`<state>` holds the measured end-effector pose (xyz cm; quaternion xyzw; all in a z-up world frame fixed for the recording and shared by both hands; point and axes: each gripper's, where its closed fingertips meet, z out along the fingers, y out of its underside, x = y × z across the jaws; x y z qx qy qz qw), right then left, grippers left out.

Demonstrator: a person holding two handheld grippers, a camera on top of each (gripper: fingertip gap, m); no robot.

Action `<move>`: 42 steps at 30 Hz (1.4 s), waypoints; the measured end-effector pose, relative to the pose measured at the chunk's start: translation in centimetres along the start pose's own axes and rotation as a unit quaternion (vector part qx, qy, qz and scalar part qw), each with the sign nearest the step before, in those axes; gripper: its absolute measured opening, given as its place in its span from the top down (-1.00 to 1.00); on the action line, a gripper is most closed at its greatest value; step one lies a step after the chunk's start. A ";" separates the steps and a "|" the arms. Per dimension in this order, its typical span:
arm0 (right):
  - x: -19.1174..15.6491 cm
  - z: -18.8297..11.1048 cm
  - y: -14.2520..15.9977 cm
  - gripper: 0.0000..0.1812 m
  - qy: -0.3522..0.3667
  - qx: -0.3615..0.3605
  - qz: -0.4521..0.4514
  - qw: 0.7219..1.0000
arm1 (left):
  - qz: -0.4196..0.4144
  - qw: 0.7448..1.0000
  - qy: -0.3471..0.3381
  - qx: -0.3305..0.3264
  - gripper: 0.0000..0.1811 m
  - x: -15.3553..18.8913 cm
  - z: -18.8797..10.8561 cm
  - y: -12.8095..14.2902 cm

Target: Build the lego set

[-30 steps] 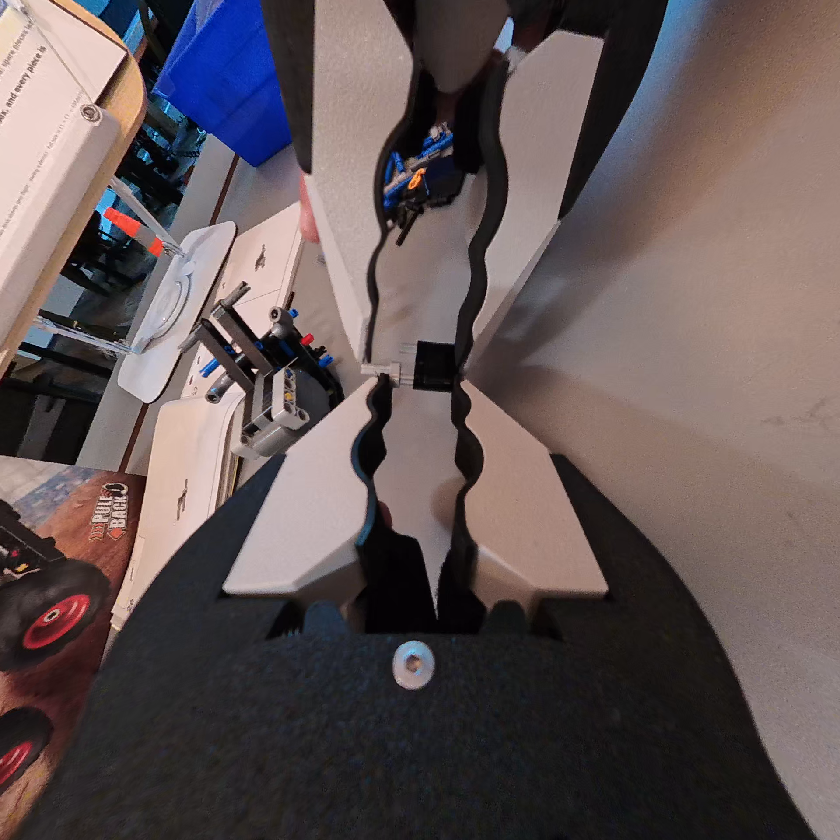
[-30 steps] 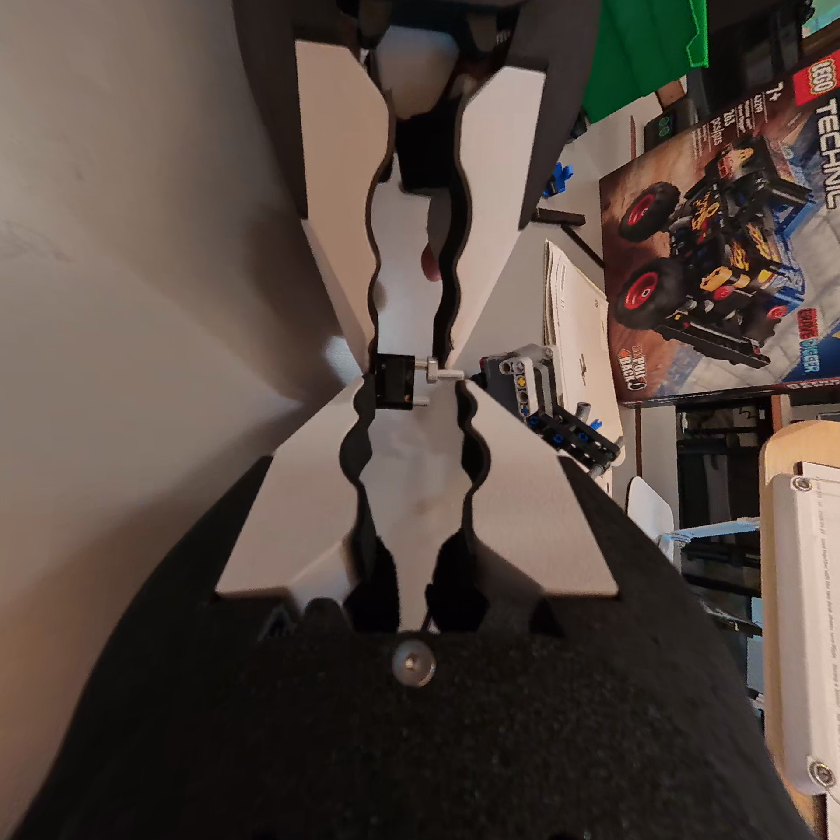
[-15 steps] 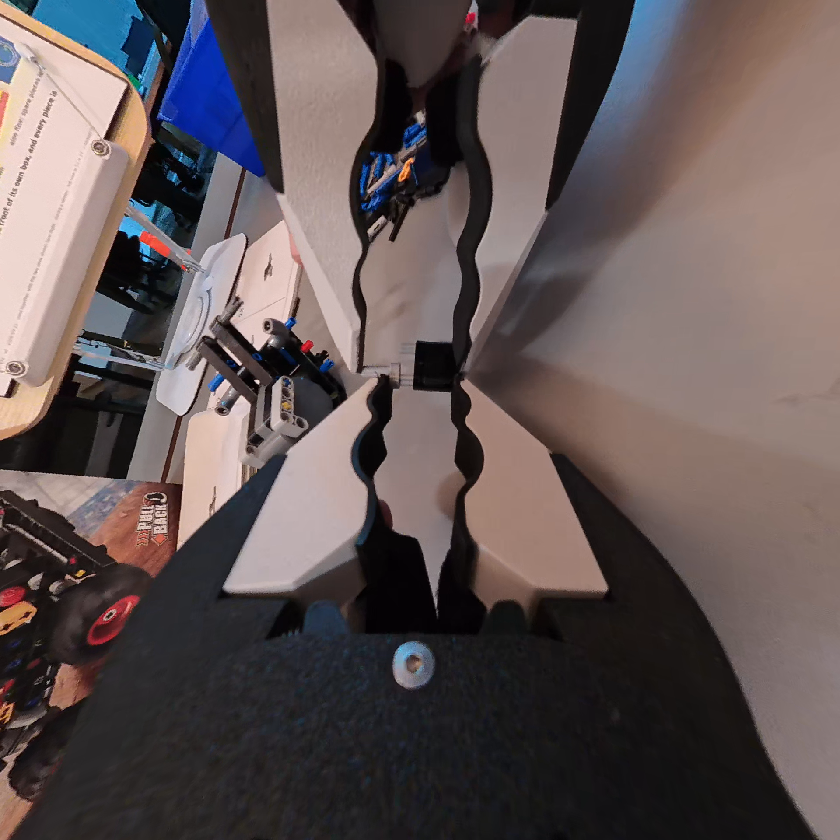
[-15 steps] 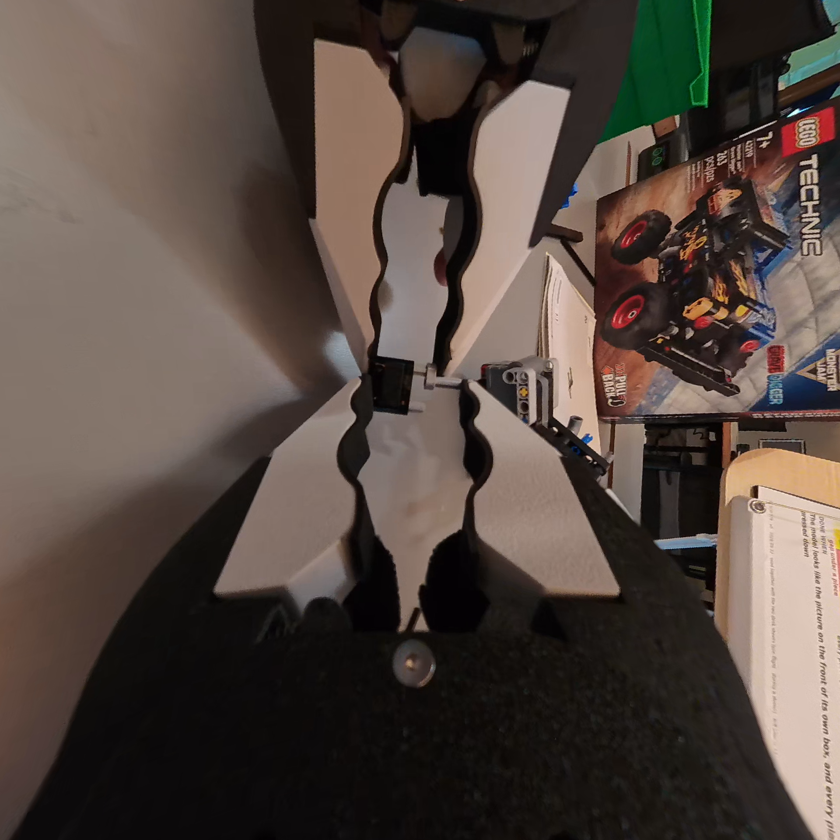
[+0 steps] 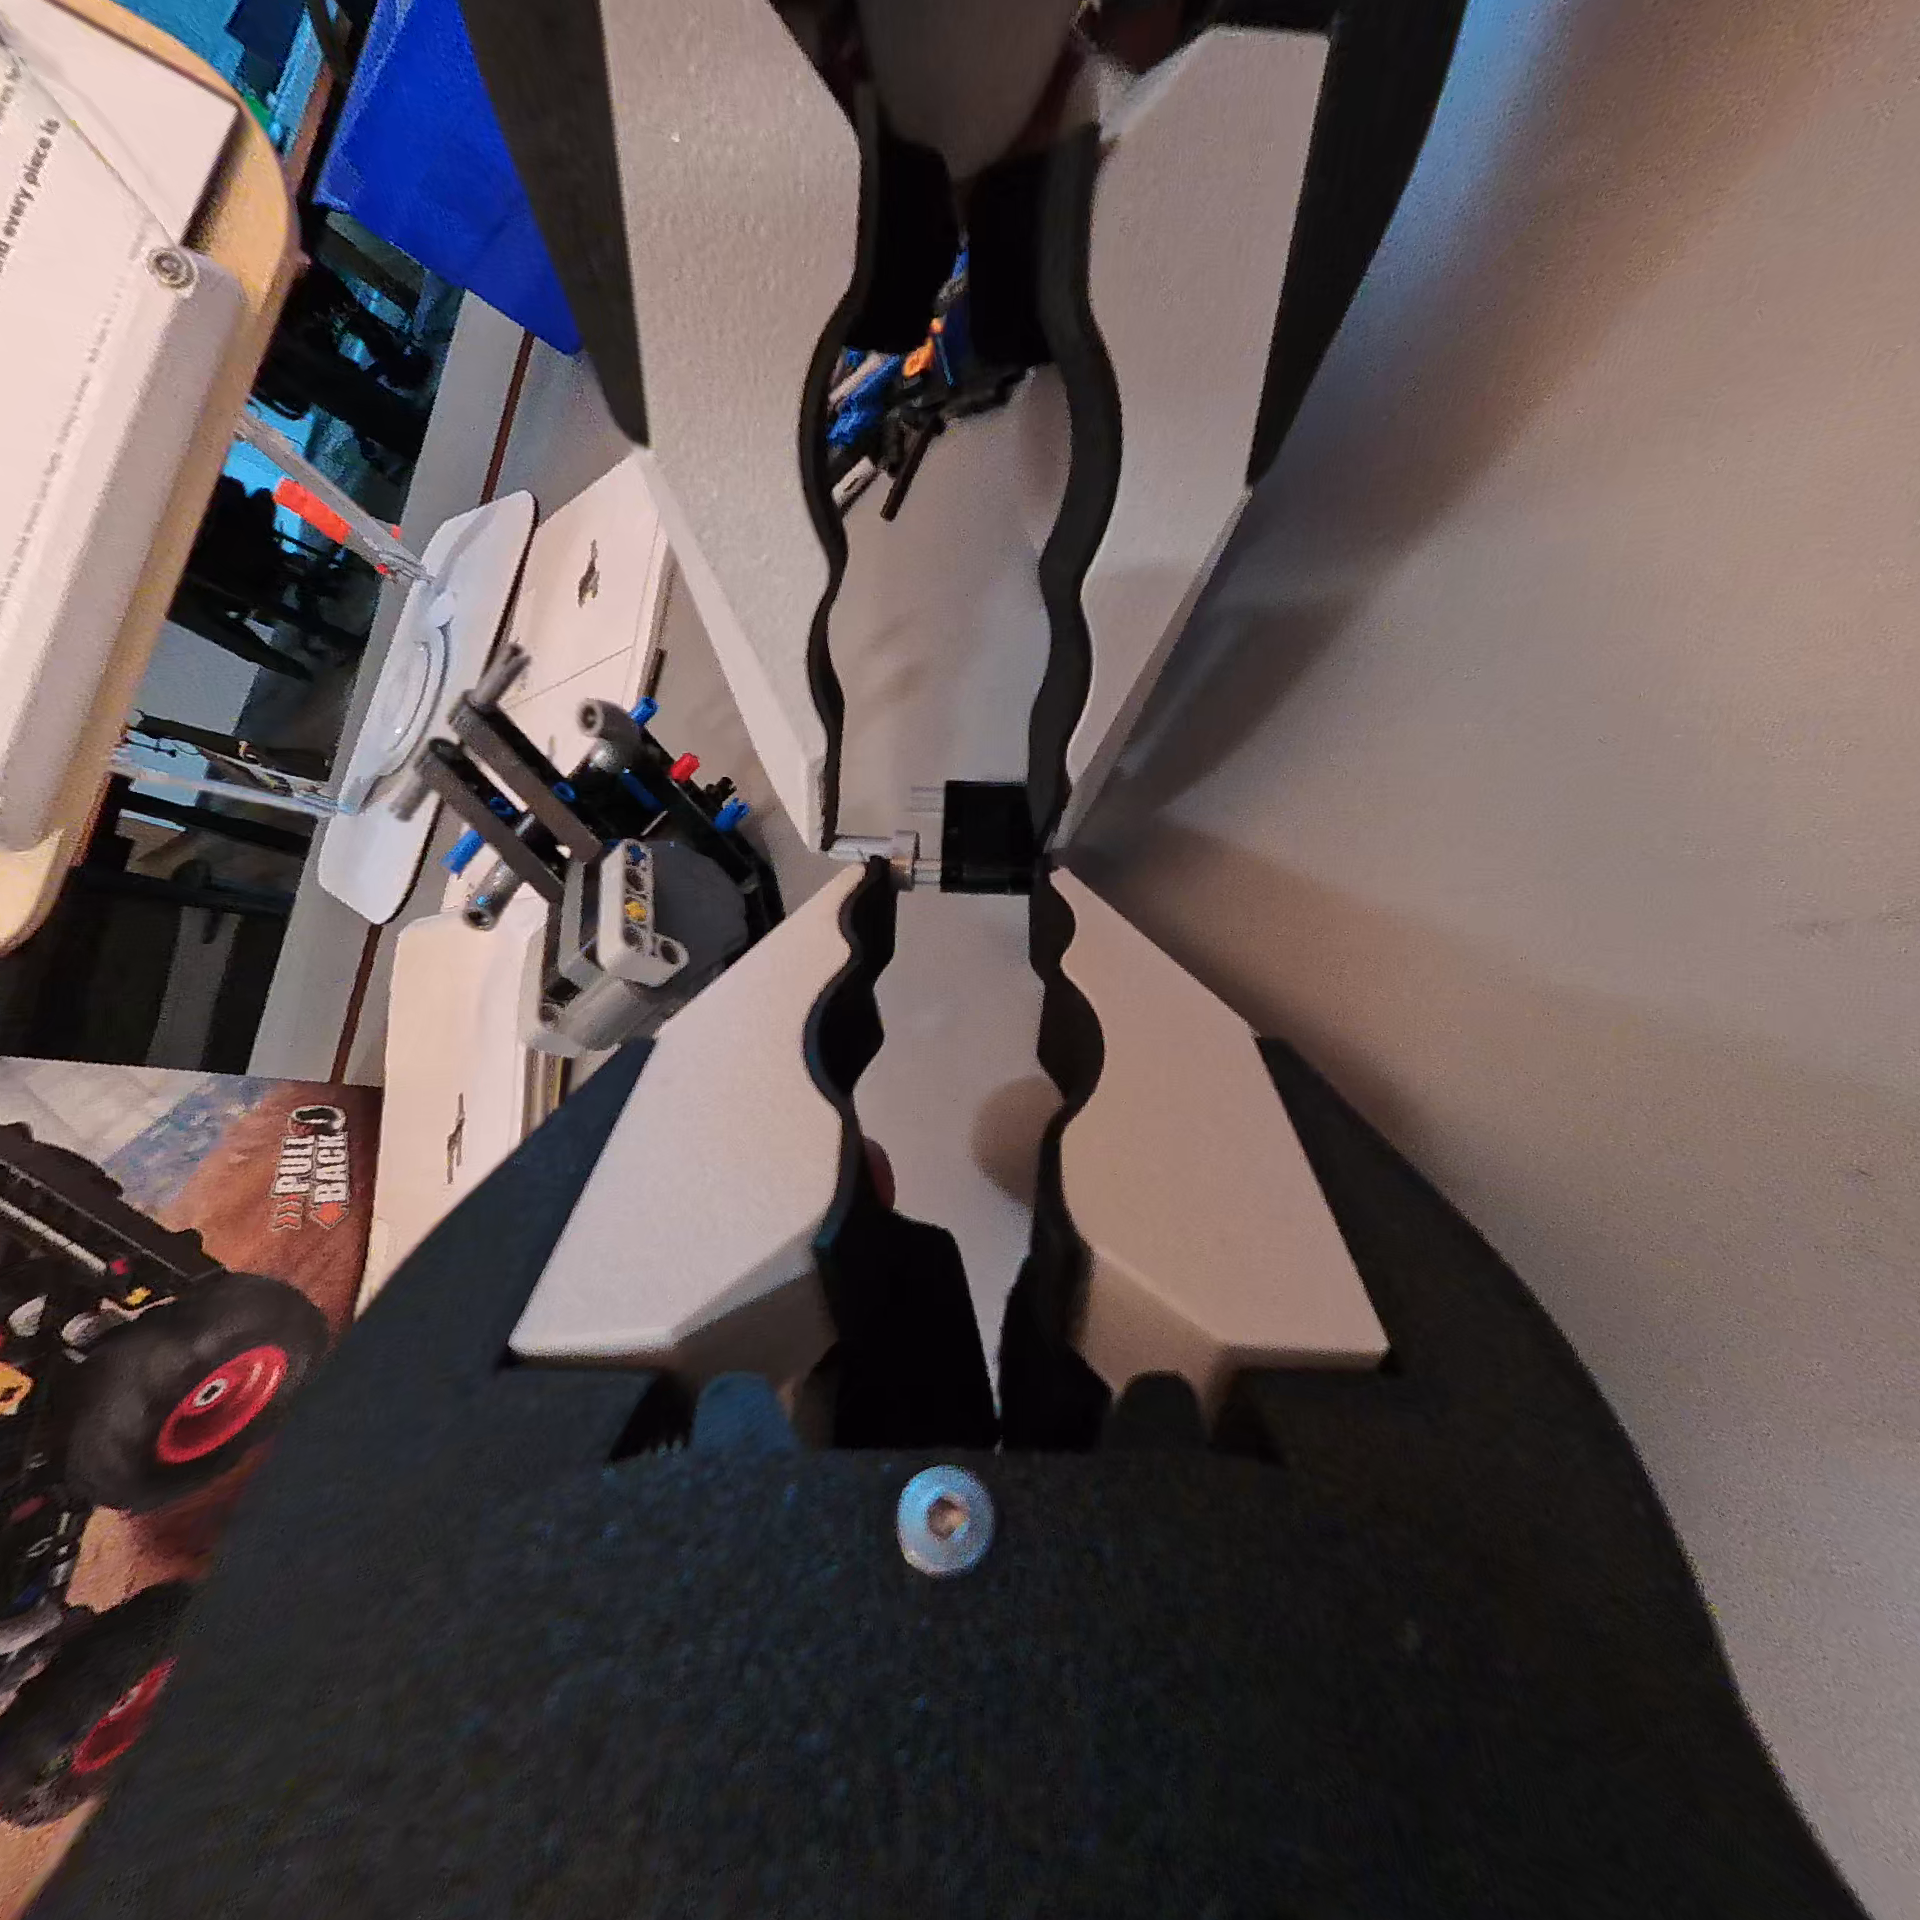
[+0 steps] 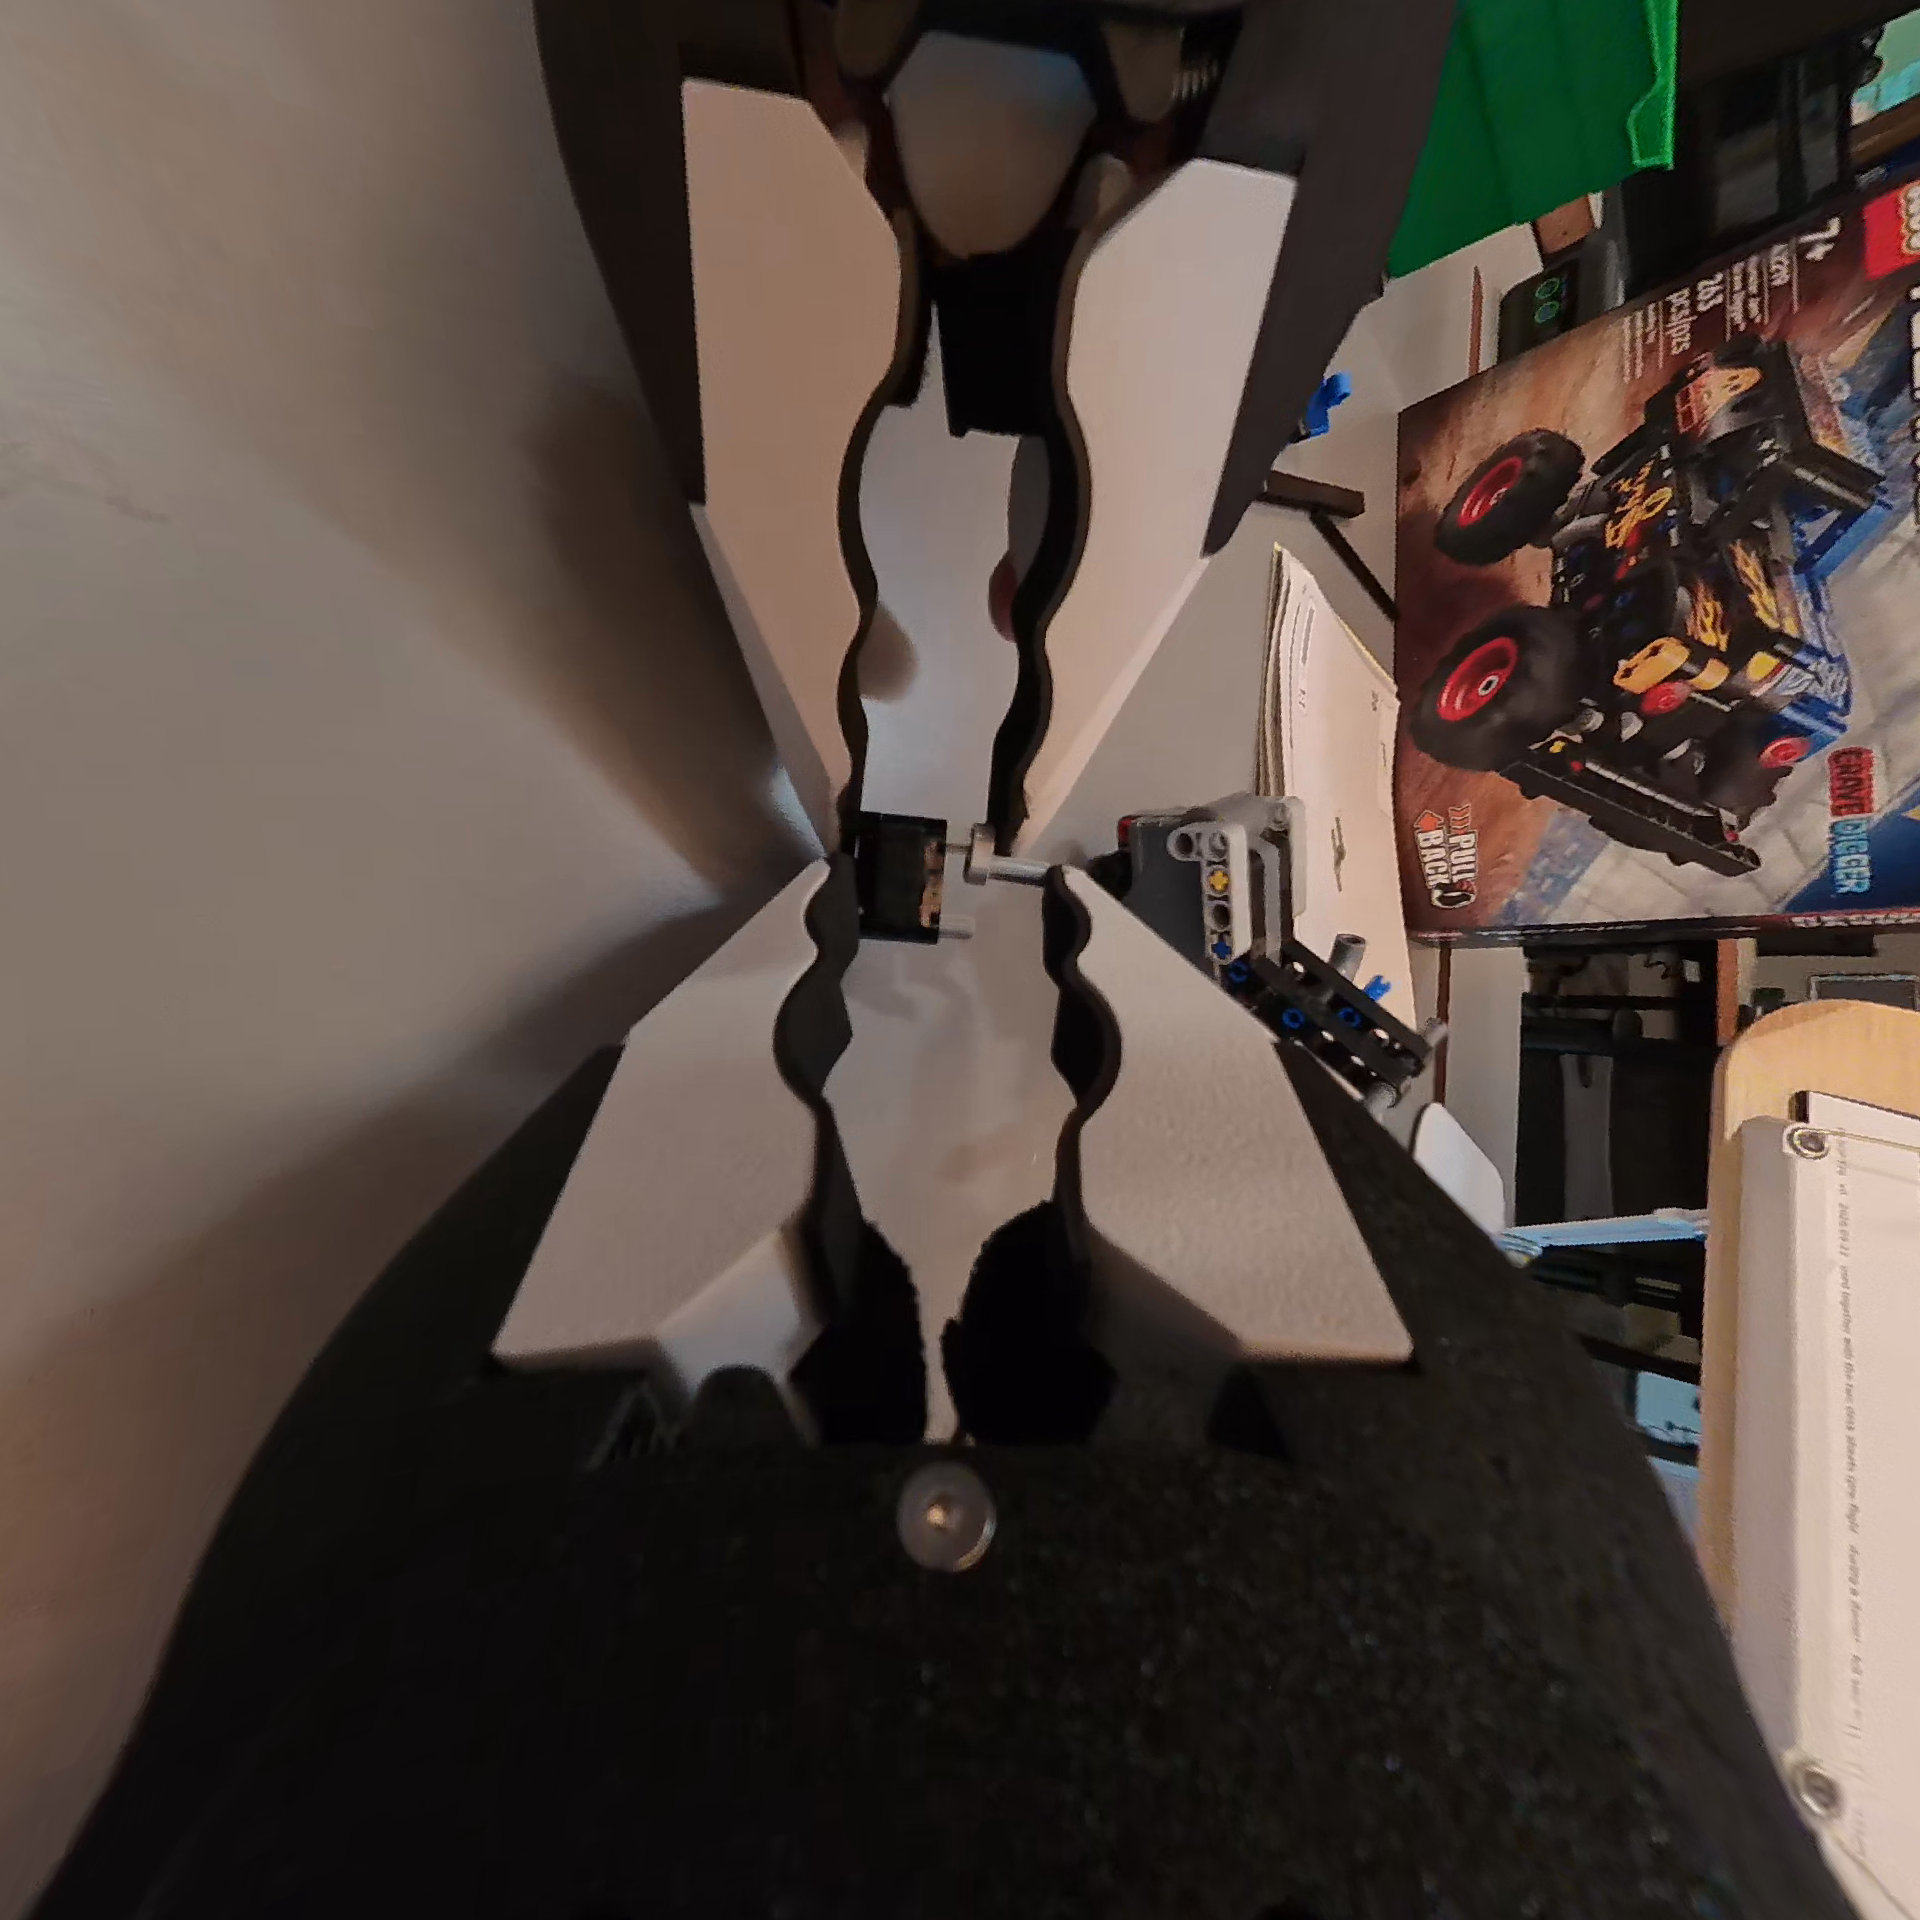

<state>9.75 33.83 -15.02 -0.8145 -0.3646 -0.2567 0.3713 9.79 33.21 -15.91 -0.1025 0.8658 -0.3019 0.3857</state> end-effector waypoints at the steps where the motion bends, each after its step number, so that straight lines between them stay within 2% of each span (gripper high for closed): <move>1: 0.2 -0.1 -0.2 0.61 0.003 0.012 0.007 1.000 | -0.003 1.000 0.001 0.004 0.74 -0.2 -0.2 -0.1; 3: 0.8 -0.6 -0.5 0.61 0.003 0.037 0.029 0.999 | -0.019 0.999 0.009 0.029 0.72 -0.5 -0.7 -0.6; 6: 1.6 -1.1 -0.5 0.61 0.010 0.060 0.054 0.997 | -0.125 0.987 0.064 0.079 0.64 -0.9 -1.7 -1.9; 8: 2.1 -1.2 -0.6 0.61 0.030 0.062 0.043 0.997 | -0.244 0.955 0.121 0.116 0.61 -1.6 -2.2 -2.6; 10: 2.8 -1.5 -0.9 0.61 0.070 0.063 0.017 0.995 | -0.347 0.912 0.165 0.145 0.61 -2.6 -2.5 -2.7; 12: 3.1 -1.7 -1.3 0.61 0.090 0.060 0.000 0.994 | -0.407 0.880 0.179 0.168 0.74 -3.5 -2.6 -2.9; 17: 3.3 -1.5 -1.4 0.61 0.115 0.038 -0.031 0.992 | -0.445 0.859 0.178 0.183 0.96 -4.1 -2.7 -3.1; 20: 3.6 -1.5 -1.4 0.61 0.128 0.031 -0.033 0.991 | -0.456 0.854 0.175 0.181 0.94 -4.4 -2.6 -2.9; 23: 3.8 -1.5 -1.3 0.61 0.135 0.025 -0.034 0.990 | -0.459 0.856 0.172 0.163 0.82 -4.3 -2.3 -2.3; 27: 3.9 -1.5 -1.2 0.61 0.140 0.018 -0.043 0.989 | -0.463 0.851 0.181 0.170 0.94 -4.2 -2.3 -2.6; 30: 3.8 -1.5 -1.3 0.61 0.139 0.021 -0.040 0.989 | -0.462 0.851 0.180 0.169 0.94 -4.1 -2.3 -2.6; 36: 3.7 -1.0 -0.8 0.55 0.133 -0.001 -0.030 0.991 | -0.519 0.810 0.210 0.174 0.94 -4.1 -2.2 -2.6; 42: 3.2 -0.8 -0.7 0.55 0.123 -0.011 -0.039 0.992 | -0.500 0.825 0.210 0.159 0.94 -3.4 -2.0 -2.8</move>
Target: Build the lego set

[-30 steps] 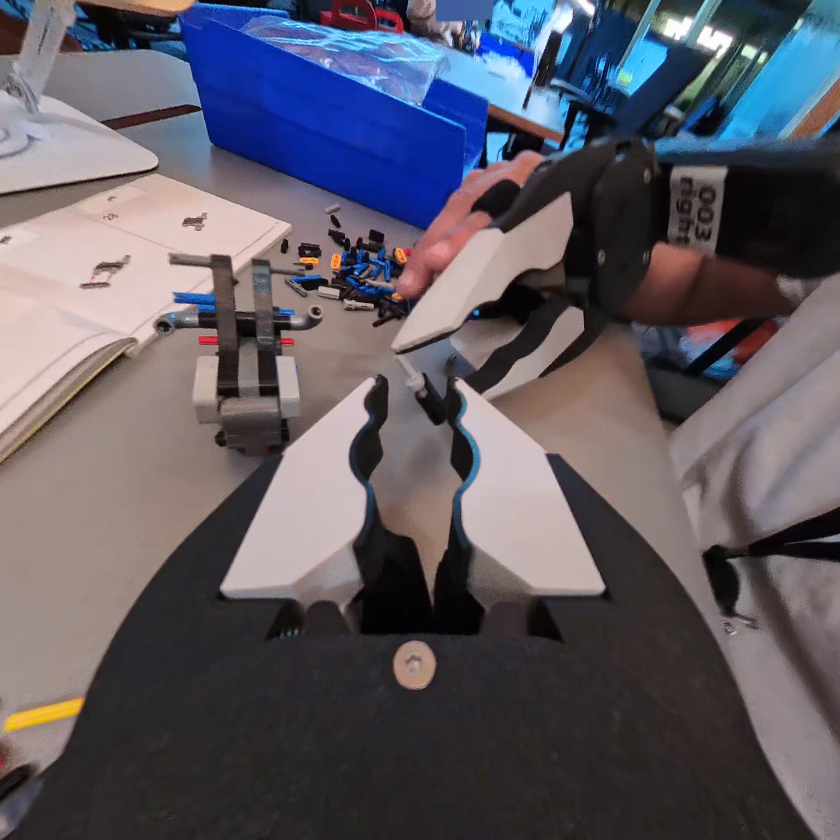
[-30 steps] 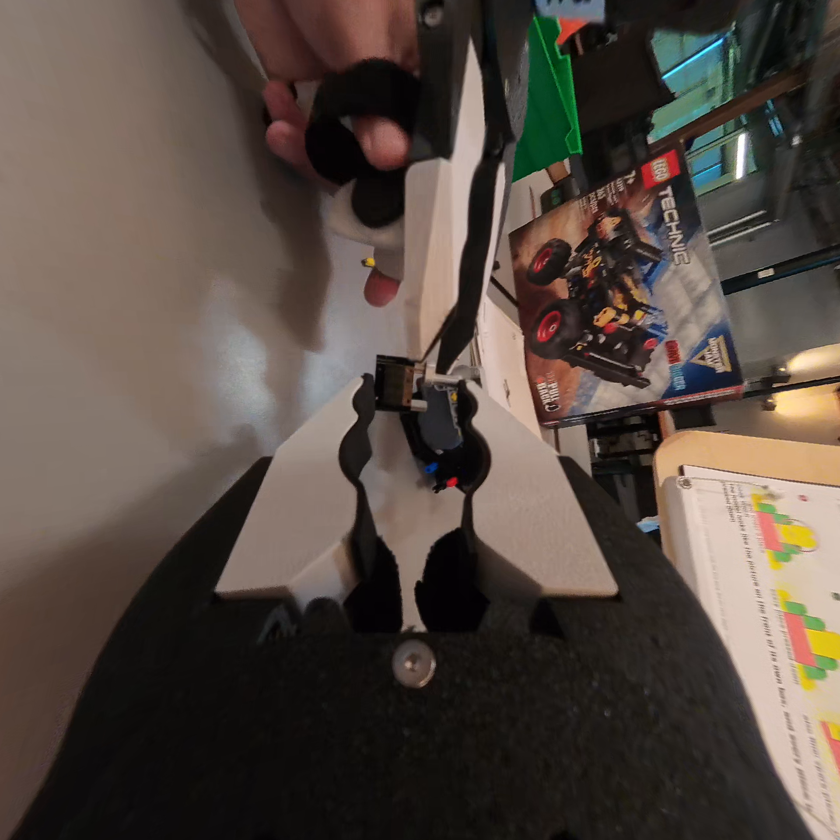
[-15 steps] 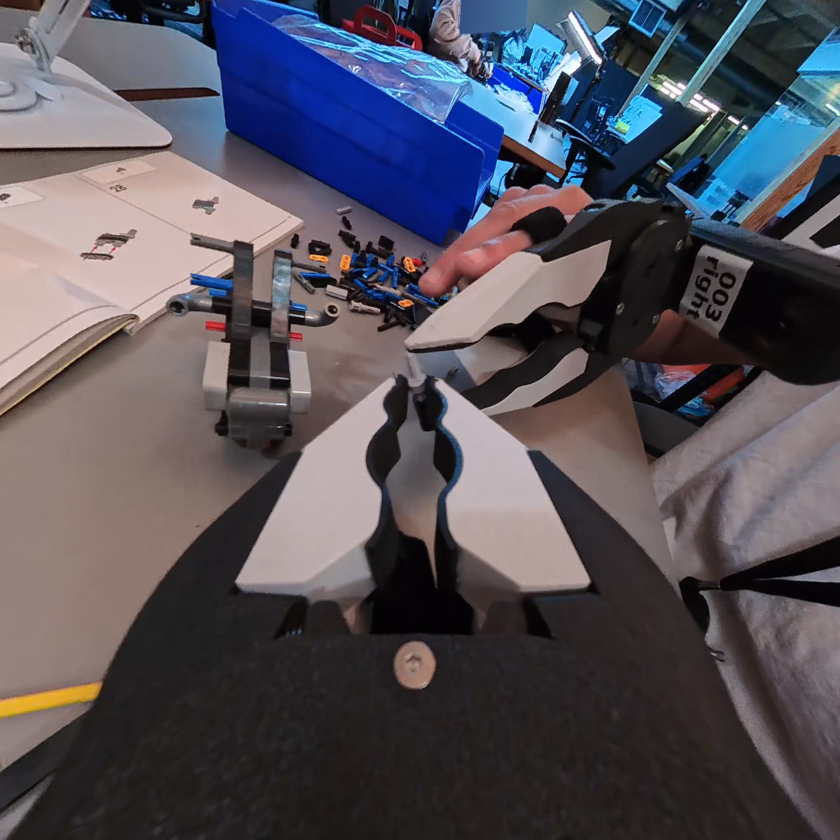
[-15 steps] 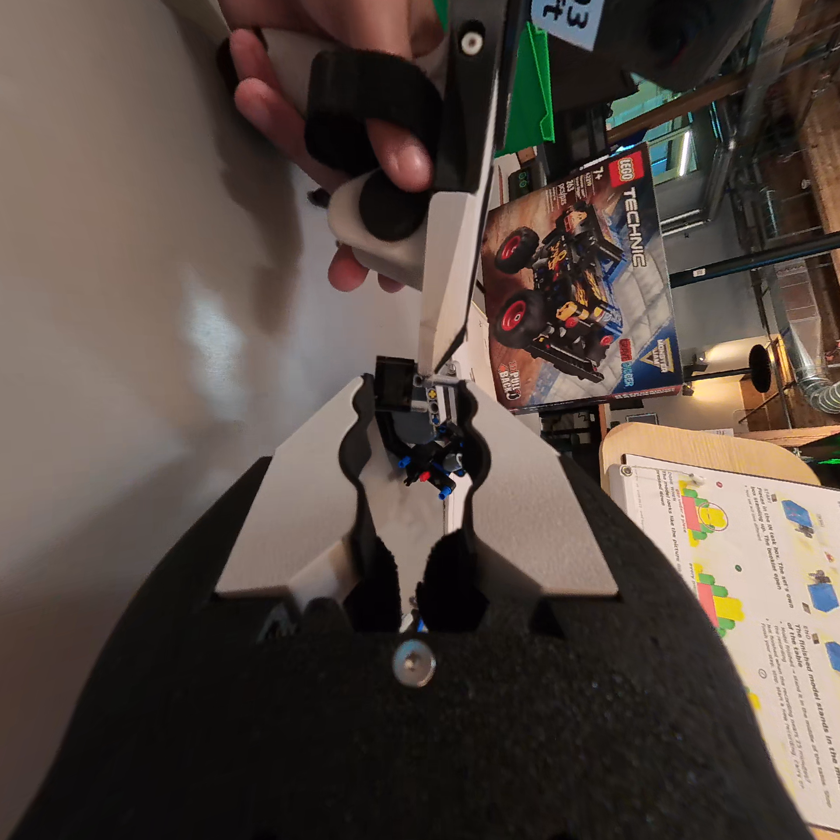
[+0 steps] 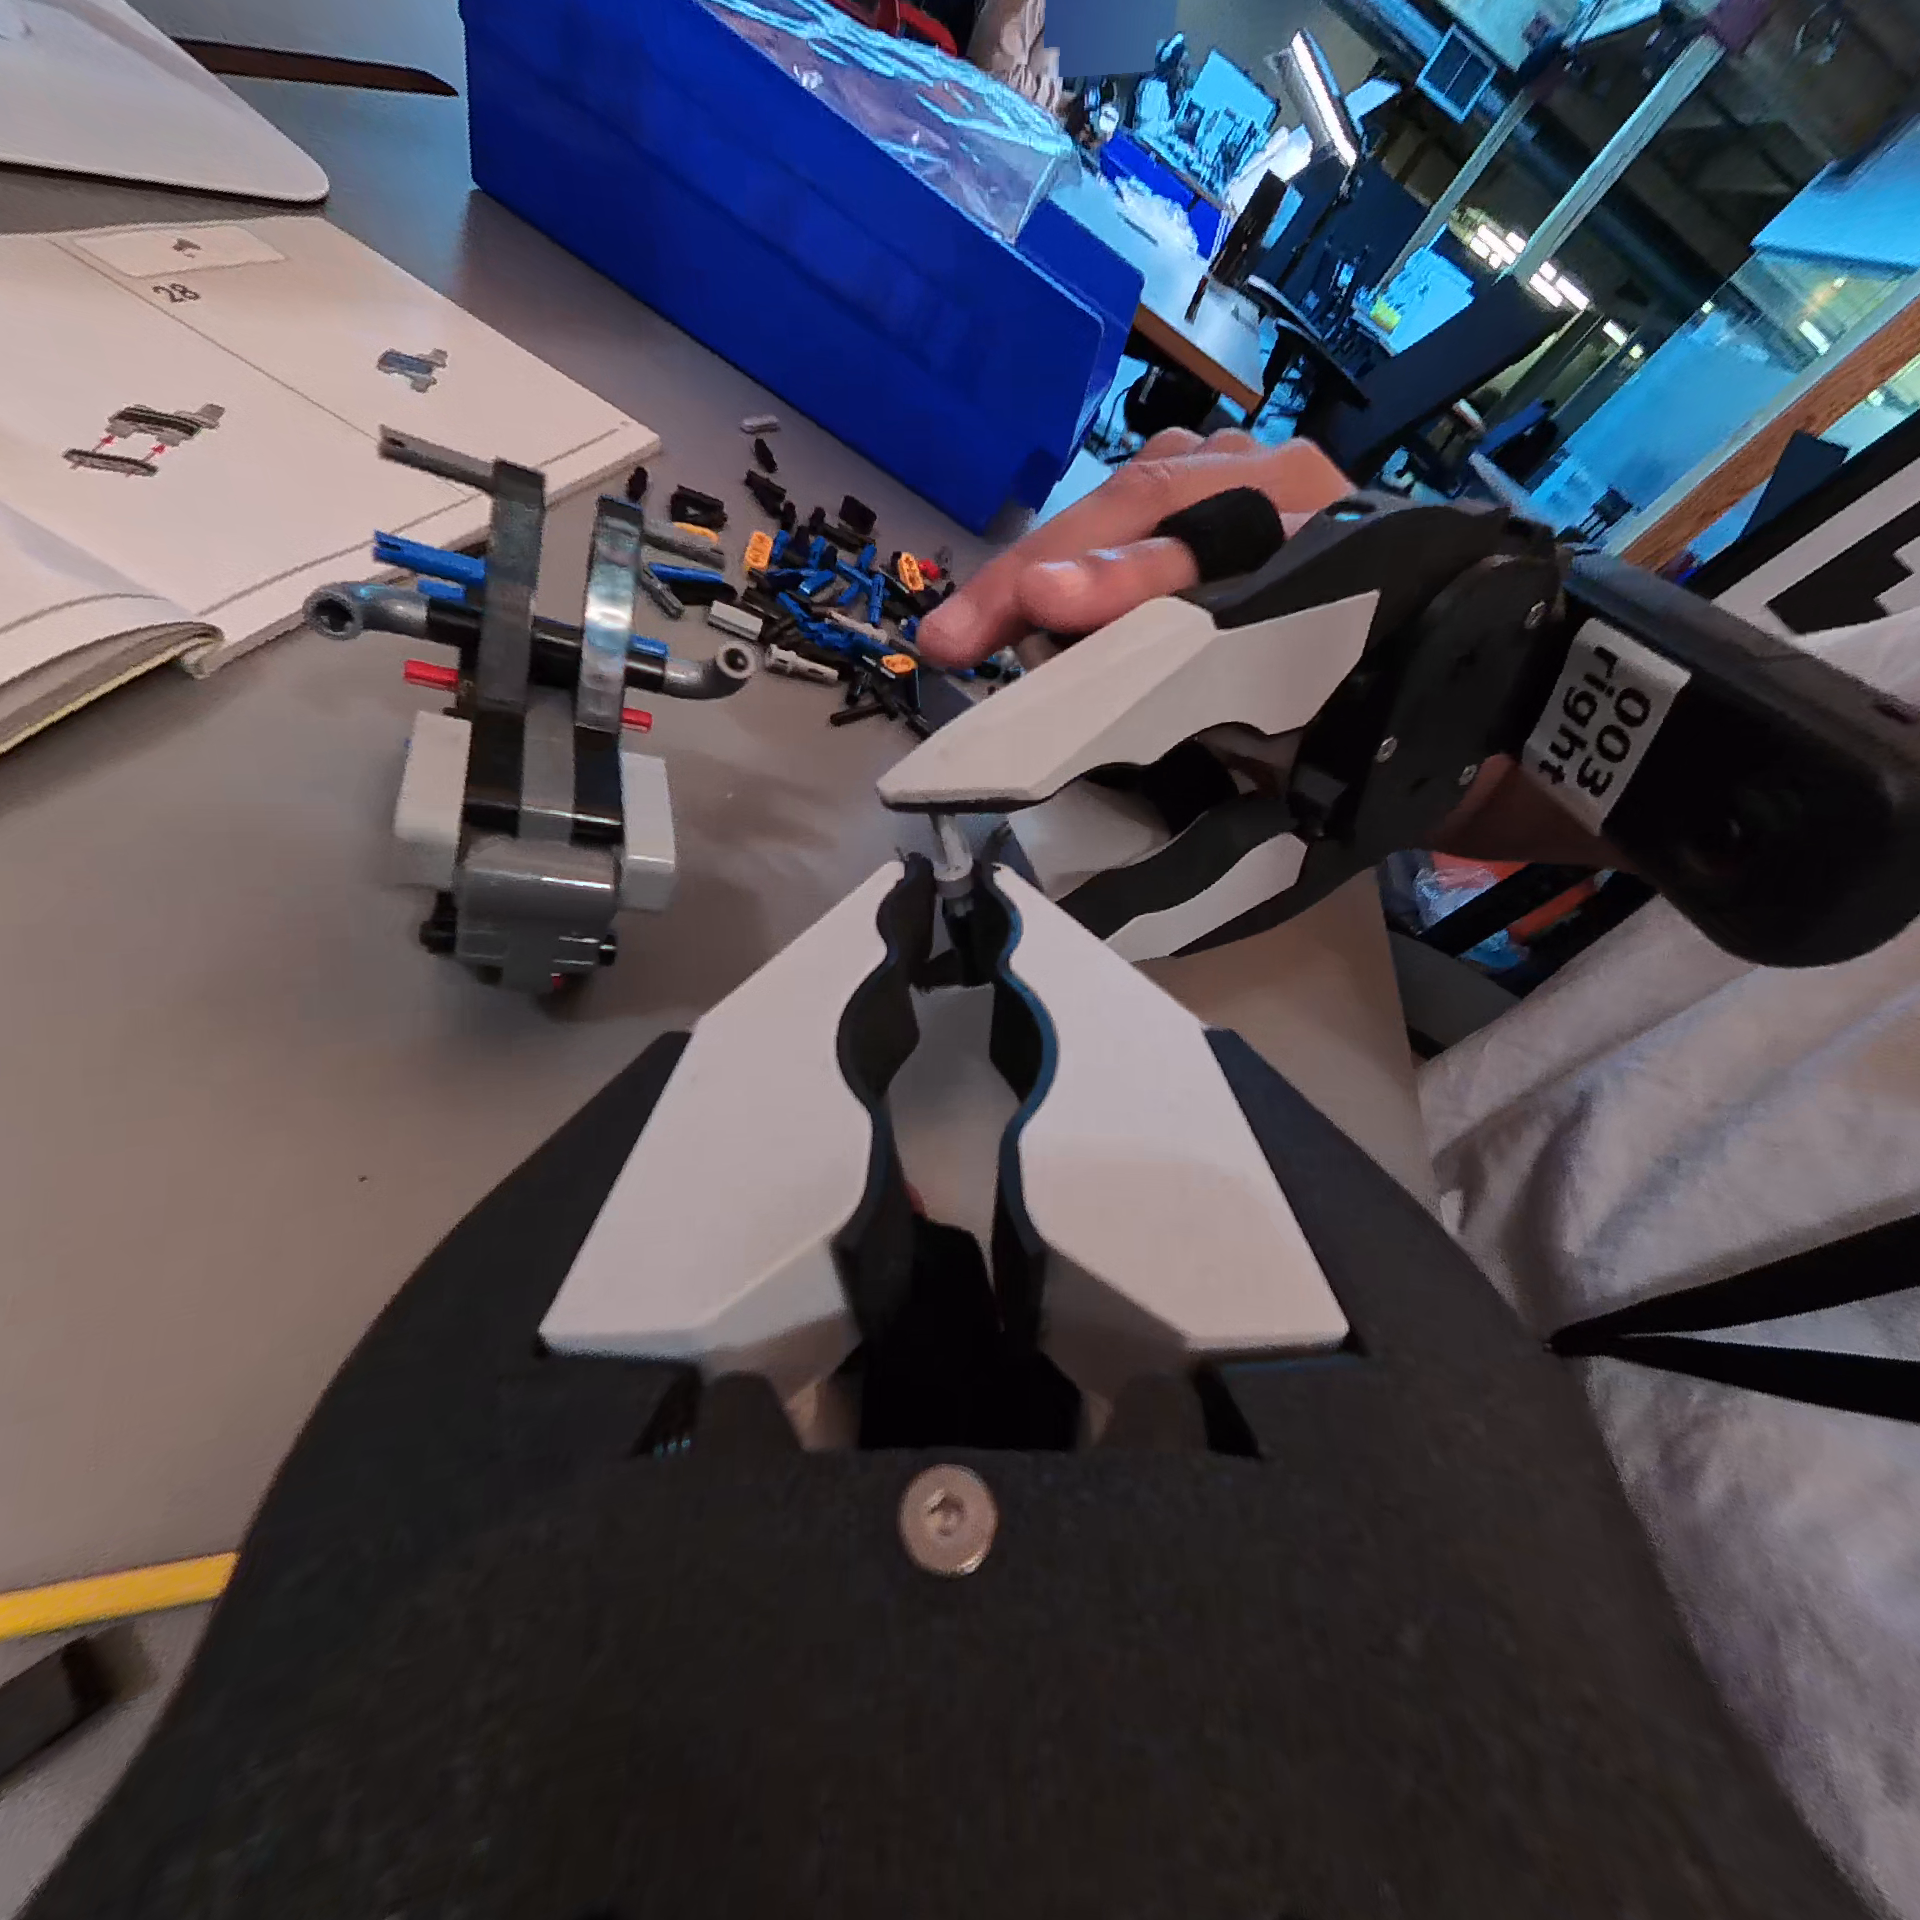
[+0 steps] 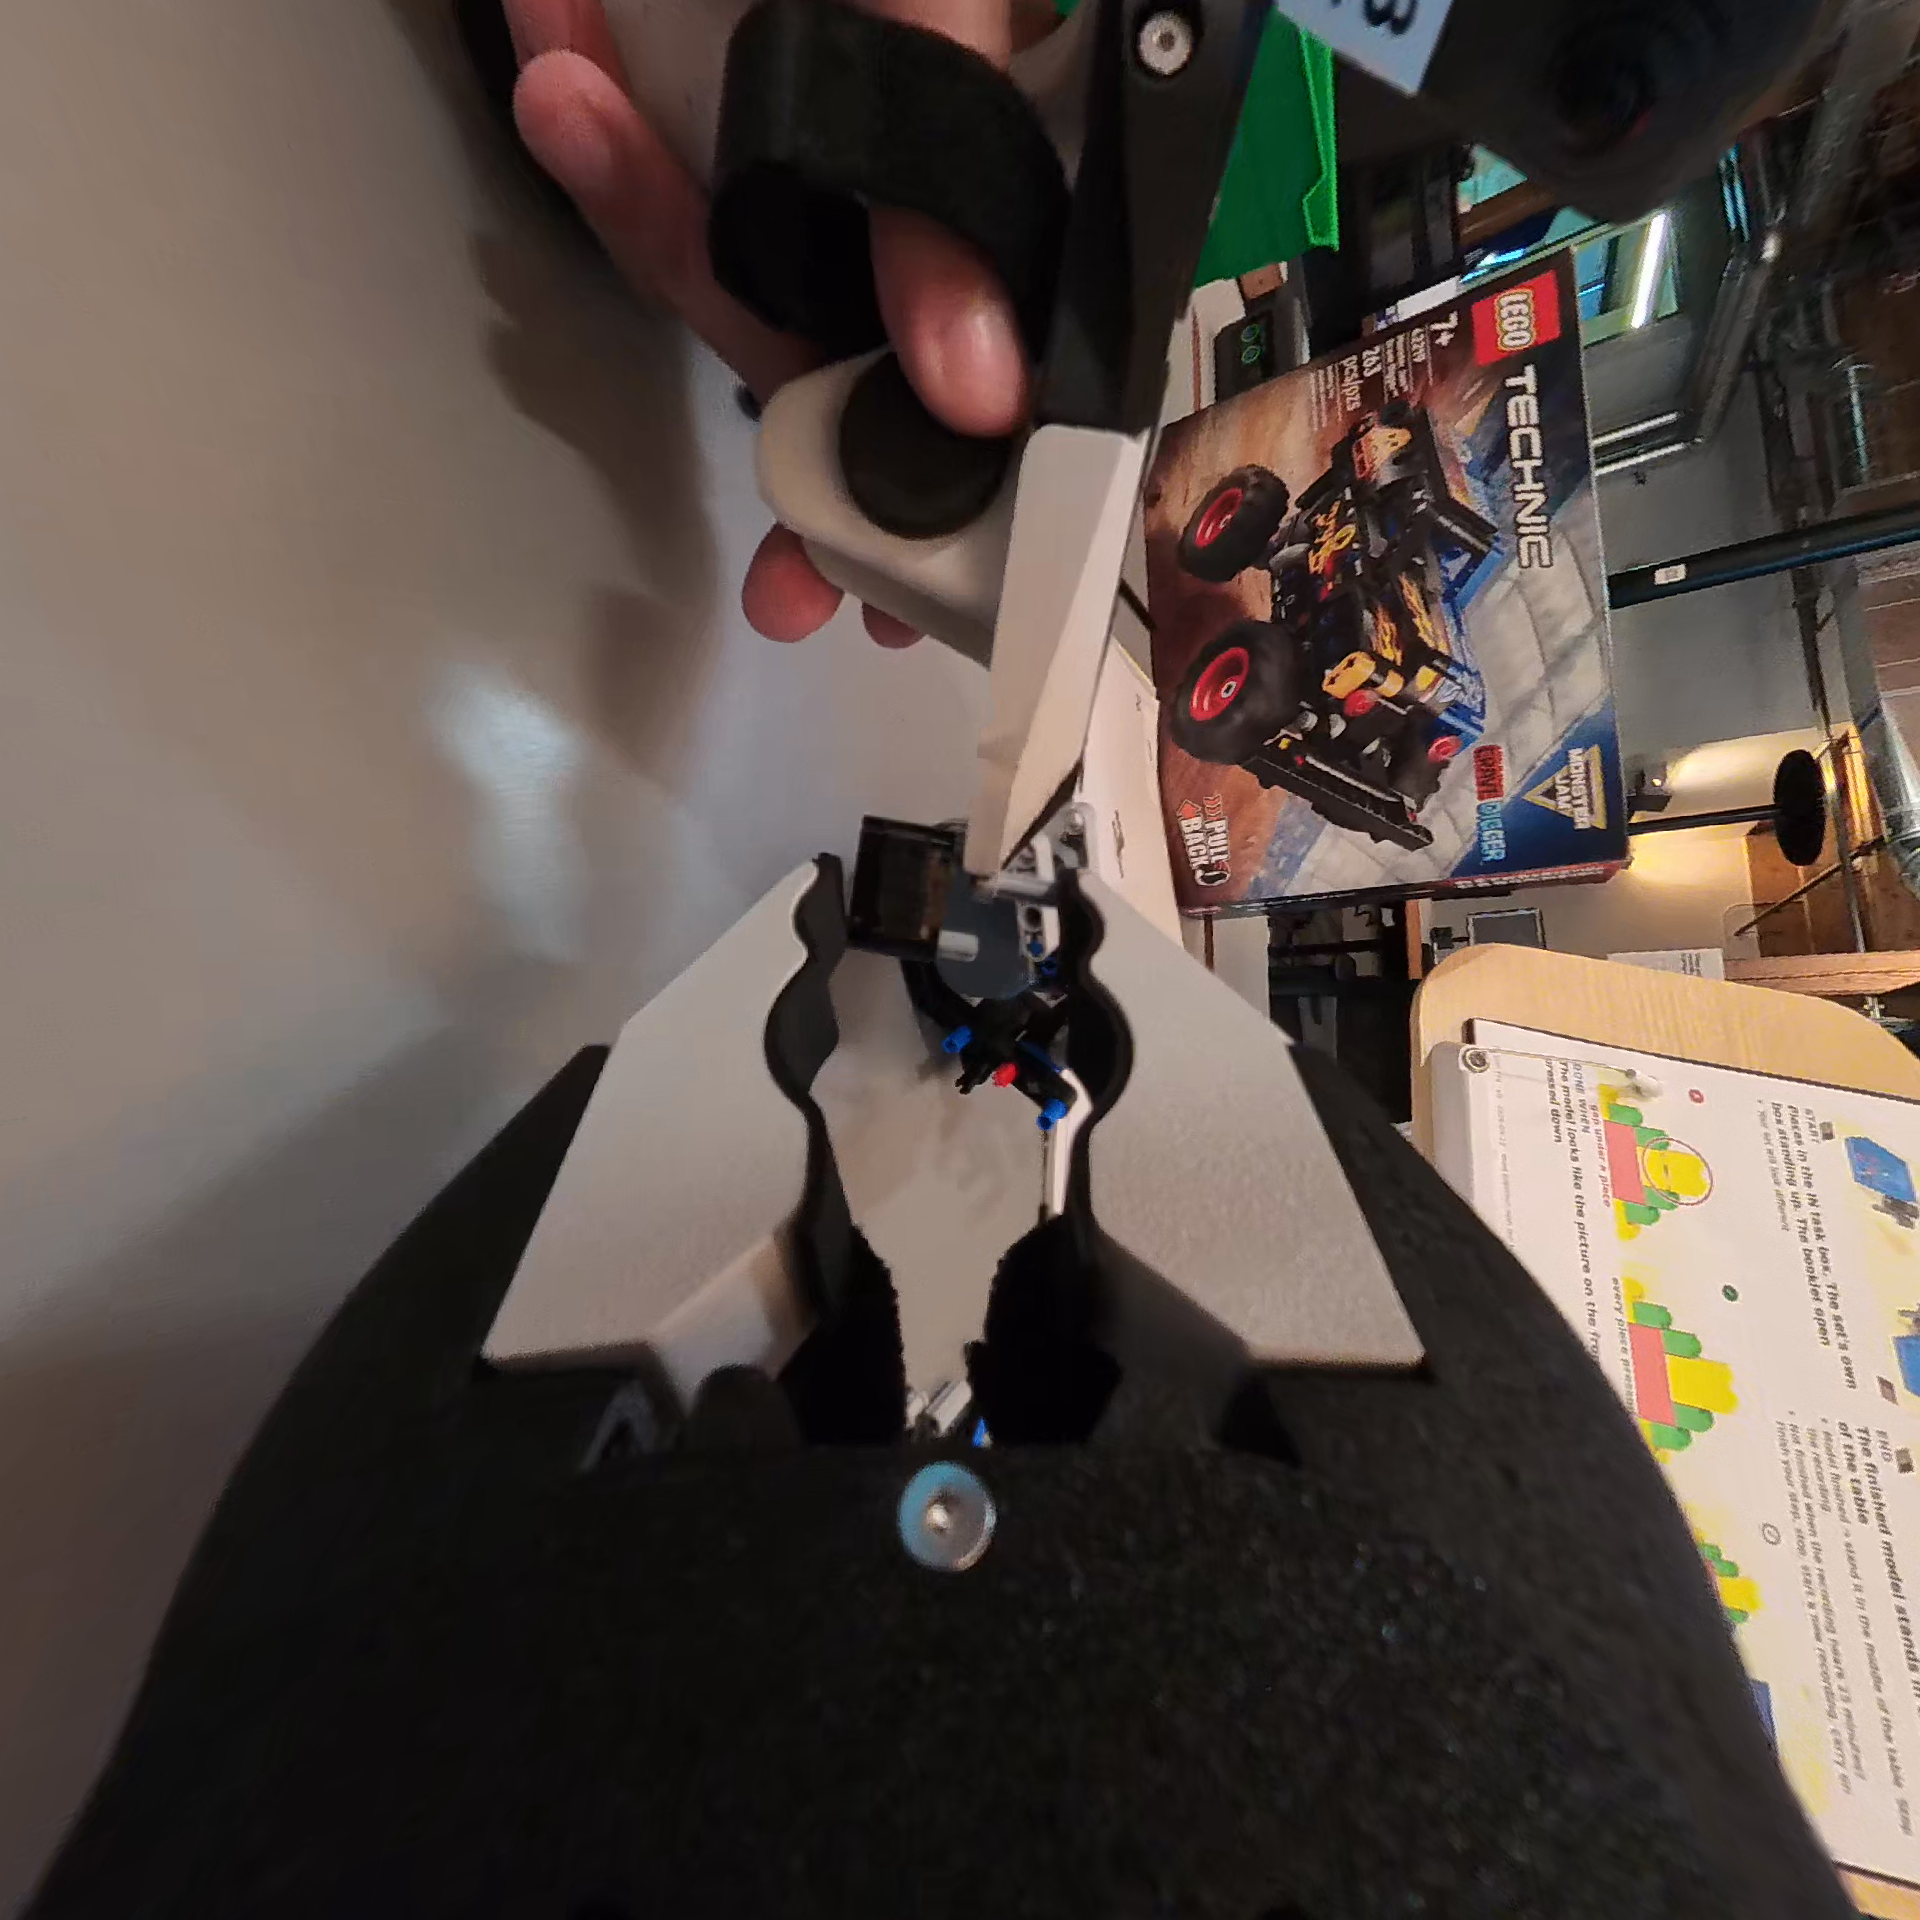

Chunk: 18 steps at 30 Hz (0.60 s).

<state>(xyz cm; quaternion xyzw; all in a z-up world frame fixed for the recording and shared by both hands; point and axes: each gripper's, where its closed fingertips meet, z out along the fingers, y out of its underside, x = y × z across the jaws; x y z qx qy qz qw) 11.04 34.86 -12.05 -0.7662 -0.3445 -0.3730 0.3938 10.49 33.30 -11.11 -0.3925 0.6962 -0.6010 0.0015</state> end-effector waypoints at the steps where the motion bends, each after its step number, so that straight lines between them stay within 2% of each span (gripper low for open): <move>1: -0.2 0.0 0.1 0.56 -0.002 -0.004 -0.007 1.000 | 0.005 1.000 -0.004 -0.006 0.94 0.0 0.1 0.2; 18: -0.6 0.3 0.9 0.60 -0.015 -0.041 -0.022 0.999 | 0.023 0.999 -0.040 -0.027 0.94 -0.6 0.4 0.8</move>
